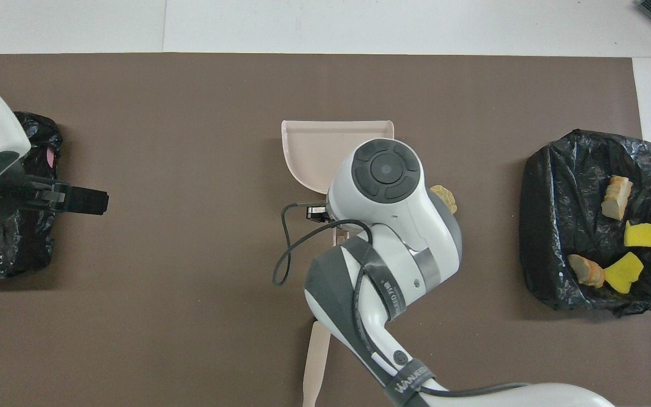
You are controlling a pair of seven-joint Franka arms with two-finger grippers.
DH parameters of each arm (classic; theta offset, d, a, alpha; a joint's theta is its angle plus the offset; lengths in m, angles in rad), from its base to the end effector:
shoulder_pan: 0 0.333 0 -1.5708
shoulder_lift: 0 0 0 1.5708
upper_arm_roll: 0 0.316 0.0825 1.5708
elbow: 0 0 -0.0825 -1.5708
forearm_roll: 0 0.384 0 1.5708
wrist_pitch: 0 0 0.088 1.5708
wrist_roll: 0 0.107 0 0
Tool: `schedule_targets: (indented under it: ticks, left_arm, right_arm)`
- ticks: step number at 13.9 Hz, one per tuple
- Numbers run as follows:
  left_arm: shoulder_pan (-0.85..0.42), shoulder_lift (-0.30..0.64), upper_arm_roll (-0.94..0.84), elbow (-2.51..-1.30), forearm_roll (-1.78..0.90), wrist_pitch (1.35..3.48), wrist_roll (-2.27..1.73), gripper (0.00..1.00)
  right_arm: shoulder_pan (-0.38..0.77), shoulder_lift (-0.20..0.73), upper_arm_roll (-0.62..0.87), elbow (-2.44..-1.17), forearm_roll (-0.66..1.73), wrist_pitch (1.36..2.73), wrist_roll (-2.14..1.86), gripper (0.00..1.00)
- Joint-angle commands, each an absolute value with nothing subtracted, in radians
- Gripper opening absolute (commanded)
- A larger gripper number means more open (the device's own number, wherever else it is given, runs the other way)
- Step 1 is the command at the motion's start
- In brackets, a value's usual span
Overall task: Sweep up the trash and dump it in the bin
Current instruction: 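Return the dustpan with the right gripper to the table center, then lower the dustpan beside the remaining crumbs and release with the right gripper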
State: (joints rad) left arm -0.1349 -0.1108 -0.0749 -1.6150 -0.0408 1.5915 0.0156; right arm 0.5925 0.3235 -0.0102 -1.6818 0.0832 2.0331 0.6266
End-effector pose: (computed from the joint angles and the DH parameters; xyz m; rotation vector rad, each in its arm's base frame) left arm 0.5089 -0.1153 0.6650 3.0783 -0.3497 0.1293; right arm 0.5422 0.3634 0.4152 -3.0642 0.1223 0.0274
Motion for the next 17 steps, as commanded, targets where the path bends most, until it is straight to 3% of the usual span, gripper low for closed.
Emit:
schedule_targets:
  ticks: [1, 7, 11, 12, 13, 14, 17]
  left_arm:
    - [-0.152, -0.072, -0.054, -1.534, -0.012, 1.511, 0.038, 1.0]
    - [-0.155, -0.011, -0.011, -1.416, -0.006, 1.436, 0.101, 1.0]
    - [-0.161, -0.023, 0.015, -1.424, 0.006, 1.457, 0.176, 1.0]
    - [-0.164, -0.025, 0.021, -1.428, 0.006, 1.459, 0.178, 1.0]
    - [-0.164, -0.026, 0.035, -1.43, 0.006, 1.459, 0.175, 1.0]
    - [-0.175, -0.028, 0.066, -1.431, 0.006, 1.459, 0.163, 1.0]
    - [-0.203, -0.041, 0.123, -1.45, 0.011, 1.44, 0.161, 1.0]
  right_arm:
    - [0.635, 0.409, -0.018, -1.658, 0.103, 2.121, 0.742, 0.0]
    - [0.675, 0.442, -0.018, -1.678, 0.091, 2.215, 0.643, 0.0]
    - [0.677, 0.434, -0.018, -1.706, 0.089, 2.22, 0.597, 0.0]
    - [0.676, 0.433, -0.018, -1.706, 0.089, 2.218, 0.591, 0.14]
    - [0.676, 0.433, -0.018, -1.706, 0.084, 2.209, 0.577, 0.9]
    - [0.676, 0.433, -0.02, -1.7, 0.074, 2.195, 0.525, 1.0]
    - [0.669, 0.417, -0.02, -1.695, 0.071, 2.146, 0.497, 1.0]
